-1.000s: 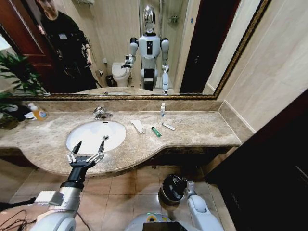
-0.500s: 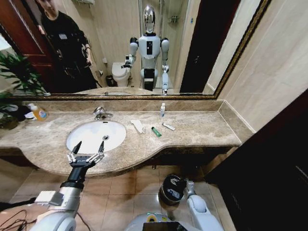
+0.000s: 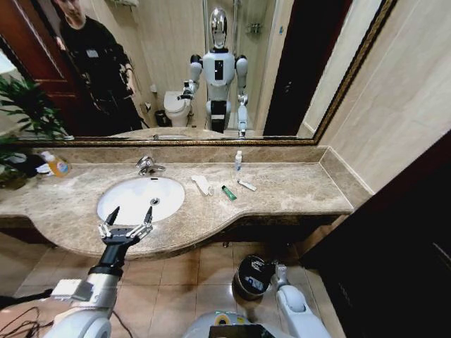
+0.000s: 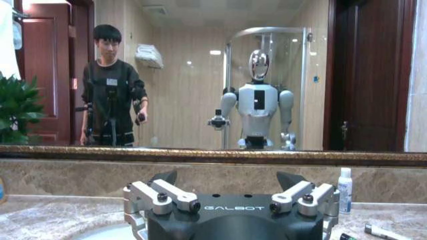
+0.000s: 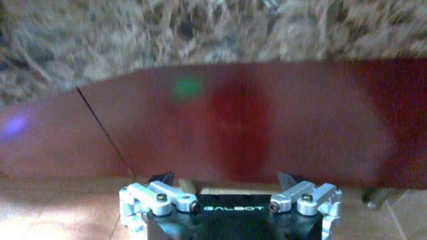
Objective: Pick up the trash from the sink and place it in the trash bin.
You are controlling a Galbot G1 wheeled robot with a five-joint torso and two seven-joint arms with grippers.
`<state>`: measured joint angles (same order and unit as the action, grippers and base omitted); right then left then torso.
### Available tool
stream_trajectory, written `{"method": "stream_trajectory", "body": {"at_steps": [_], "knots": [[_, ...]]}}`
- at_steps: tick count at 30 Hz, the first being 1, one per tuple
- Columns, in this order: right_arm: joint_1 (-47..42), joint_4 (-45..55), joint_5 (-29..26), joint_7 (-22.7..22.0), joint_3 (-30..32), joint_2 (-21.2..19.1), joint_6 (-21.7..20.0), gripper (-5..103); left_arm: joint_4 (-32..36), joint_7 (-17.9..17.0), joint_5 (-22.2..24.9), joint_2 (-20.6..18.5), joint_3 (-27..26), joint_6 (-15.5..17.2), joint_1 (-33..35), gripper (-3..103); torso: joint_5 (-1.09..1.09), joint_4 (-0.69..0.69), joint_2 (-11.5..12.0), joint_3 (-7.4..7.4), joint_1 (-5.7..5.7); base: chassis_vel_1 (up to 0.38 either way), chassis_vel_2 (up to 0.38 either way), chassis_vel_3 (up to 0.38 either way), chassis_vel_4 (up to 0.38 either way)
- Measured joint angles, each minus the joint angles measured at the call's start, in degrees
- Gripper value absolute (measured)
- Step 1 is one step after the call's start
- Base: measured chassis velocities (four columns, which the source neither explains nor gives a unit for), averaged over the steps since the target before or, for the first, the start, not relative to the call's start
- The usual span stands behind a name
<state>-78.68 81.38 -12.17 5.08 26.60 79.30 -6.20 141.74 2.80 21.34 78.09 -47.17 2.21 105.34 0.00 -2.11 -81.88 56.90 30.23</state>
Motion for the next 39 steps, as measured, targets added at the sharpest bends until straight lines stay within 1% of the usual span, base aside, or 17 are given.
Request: {"method": "stream_trajectory", "body": {"at_steps": [3,5,8,10,11,14,15,17,20,24,25,27,31,33,36,37,39], "knots": [[-1.3,2.9,-0.7,-0.2,0.1,-1.1,0.1,100,0.0,0.0,0.0,0.0,0.0,0.0,0.0,100,0.01,0.0,0.0,0.0,0.0,0.0,0.0,0.0,0.0],[-3.7,7.1,-0.6,0.0,1.1,-2.7,1.2,100,0.0,0.0,0.0,0.0,0.0,0.0,0.0,100,0.01,0.0,0.0,0.0,0.0,0.0,0.0,0.0,0.0],[-5.6,10.3,-0.7,0.8,1.8,-3.5,2.0,100,0.0,0.0,0.0,0.0,0.0,0.0,0.0,100,0.01,0.0,0.0,0.0,0.0,0.0,0.0,0.0,0.0],[-8.3,15.2,-1.8,1.3,2.9,-4.3,3.2,100,0.0,0.0,0.0,0.0,0.0,0.0,0.0,100,0.01,0.0,0.0,0.0,0.0,0.0,0.0,0.0,0.0],[-8.3,15.2,-1.8,1.3,2.9,-4.3,3.2,100,0.0,0.0,0.0,0.0,0.0,0.0,0.0,100,0.01,0.0,0.0,0.0,0.0,0.0,0.0,0.0,0.0],[-12.1,22.2,-4.0,1.3,4.0,-5.1,3.6,100,0.0,0.0,0.0,0.0,0.0,0.0,0.0,100,0.0,0.01,0.0,0.0,0.0,0.0,0.0,0.0,0.0],[-13.5,25.1,-4.4,1.2,4.2,-5.5,3.6,100,0.0,0.0,0.0,0.0,0.0,0.0,0.0,100,0.0,0.01,0.0,0.0,0.0,0.0,0.0,0.0,0.0],[-14.1,26.7,-4.6,1.1,4.3,-5.7,3.6,100,0.0,0.0,0.0,0.0,0.0,0.0,0.0,100,0.0,0.01,0.0,0.0,0.0,0.0,0.0,0.0,0.0],[-14.7,33.3,-5.3,0.0,3.9,-6.5,1.8,100,0.0,0.0,0.0,0.0,0.0,0.0,0.0,100,0.0,0.01,0.0,0.0,-0.01,0.0,0.0,0.0,0.0],[-11.9,37.8,-6.2,-2.2,3.0,-7.4,-1.5,100,0.0,0.0,0.0,0.0,0.0,0.0,0.0,100,0.0,0.0,0.0,0.0,0.0,0.0,0.0,0.0,0.0],[-9.5,40.3,-7.1,-3.3,2.4,-8.5,-3.5,100,0.0,0.0,0.0,0.0,0.0,0.0,0.0,100,0.0,-0.01,0.0,0.0,0.0,0.0,0.0,0.0,0.0],[-8.7,41.2,-7.4,-3.7,2.2,-8.9,-4.3,100,0.0,0.0,0.0,0.0,0.0,0.0,0.0,100,0.0,-0.01,0.0,0.0,0.0,0.0,0.0,0.0,0.0],[-3.4,44.2,-11.0,-4.8,0.4,-12.1,-8.2,100,0.0,0.0,0.0,0.0,0.0,0.0,0.0,100,-0.01,0.0,0.0,0.0,0.0,0.0,0.0,0.0,0.0],[-1.8,44.0,-12.0,-5.0,-0.2,-13.0,-8.9,100,0.0,0.0,0.0,0.0,0.0,0.0,0.0,100,0.0,0.01,0.0,0.0,0.0,0.0,0.0,0.0,0.0],[6.5,39.5,-15.8,-4.1,-2.5,-16.6,-10.3,100,0.0,0.0,0.0,0.0,0.0,0.0,0.0,100,0.01,0.0,0.0,0.01,0.0,0.0,0.0,0.0,0.0],[6.5,39.5,-15.8,-4.1,-2.5,-16.6,-10.3,100,0.0,0.0,0.0,0.0,0.0,0.0,0.0,100,0.01,0.0,0.0,0.01,0.0,0.0,0.0,0.0,0.0],[12.6,35.3,-19.6,-1.5,-4.1,-19.8,-10.6,100,0.0,0.0,0.0,0.0,0.0,0.0,0.0,100,0.01,0.0,0.0,0.01,0.0,0.0,0.0,0.0,0.0]]}}
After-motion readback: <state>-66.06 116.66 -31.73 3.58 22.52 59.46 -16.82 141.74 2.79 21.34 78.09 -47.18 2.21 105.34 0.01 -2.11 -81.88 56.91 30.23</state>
